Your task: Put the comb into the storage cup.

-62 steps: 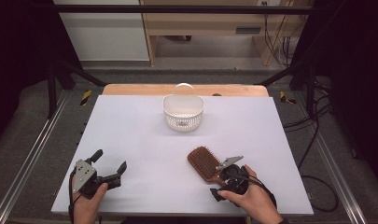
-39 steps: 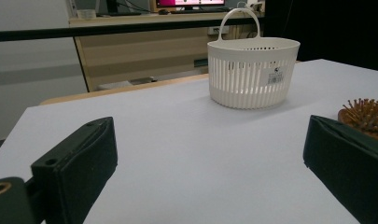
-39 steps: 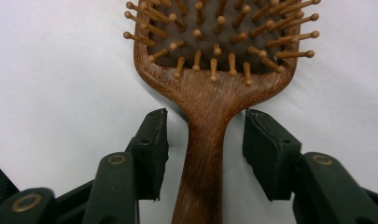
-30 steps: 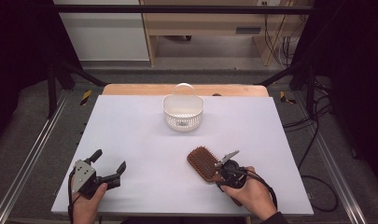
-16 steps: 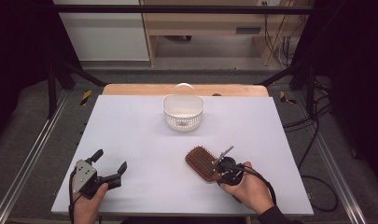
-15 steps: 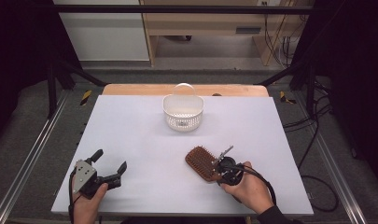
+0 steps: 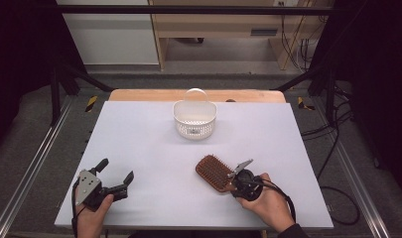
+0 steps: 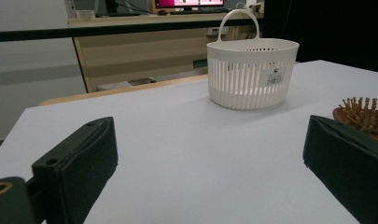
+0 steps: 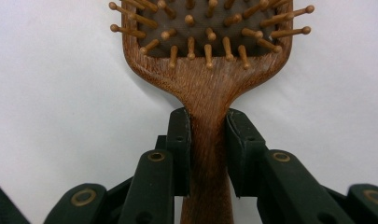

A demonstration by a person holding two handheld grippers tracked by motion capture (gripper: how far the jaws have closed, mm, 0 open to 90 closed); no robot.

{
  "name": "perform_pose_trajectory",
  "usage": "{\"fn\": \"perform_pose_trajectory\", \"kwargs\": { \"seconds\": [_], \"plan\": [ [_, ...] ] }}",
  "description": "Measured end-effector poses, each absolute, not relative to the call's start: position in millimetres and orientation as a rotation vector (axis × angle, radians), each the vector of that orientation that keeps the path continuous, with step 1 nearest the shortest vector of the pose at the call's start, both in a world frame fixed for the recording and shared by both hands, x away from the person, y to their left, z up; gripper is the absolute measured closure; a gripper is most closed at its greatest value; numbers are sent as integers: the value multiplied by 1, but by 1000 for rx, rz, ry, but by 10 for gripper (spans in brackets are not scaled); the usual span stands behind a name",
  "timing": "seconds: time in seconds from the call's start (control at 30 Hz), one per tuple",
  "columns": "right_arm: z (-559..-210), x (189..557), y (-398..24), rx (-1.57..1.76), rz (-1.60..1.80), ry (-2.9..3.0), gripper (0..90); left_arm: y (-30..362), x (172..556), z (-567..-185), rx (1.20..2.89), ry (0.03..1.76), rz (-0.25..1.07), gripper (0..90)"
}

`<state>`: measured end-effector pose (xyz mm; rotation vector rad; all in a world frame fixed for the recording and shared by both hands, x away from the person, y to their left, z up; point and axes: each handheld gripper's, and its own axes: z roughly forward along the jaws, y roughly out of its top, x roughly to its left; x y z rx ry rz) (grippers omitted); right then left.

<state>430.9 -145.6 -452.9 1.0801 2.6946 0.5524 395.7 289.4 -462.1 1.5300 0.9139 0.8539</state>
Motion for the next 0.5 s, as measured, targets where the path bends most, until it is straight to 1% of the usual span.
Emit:
{"fn": "perform_pose_trajectory", "kwargs": {
  "seconds": [0.3,0.37,0.43,0.5],
  "plan": [
    [-439,435,-160,1043,812,2545,727,285,391,-457,1524,893,851,29],
    [-435,436,-166,1022,913,2484,727,279,388,-455,1506,882,812,28],
    [-431,436,-167,1005,965,2437,727,277,388,-454,1508,871,801,28],
    [-430,436,-167,1000,1002,2416,727,271,391,-451,1516,835,762,30]
  ]
}}
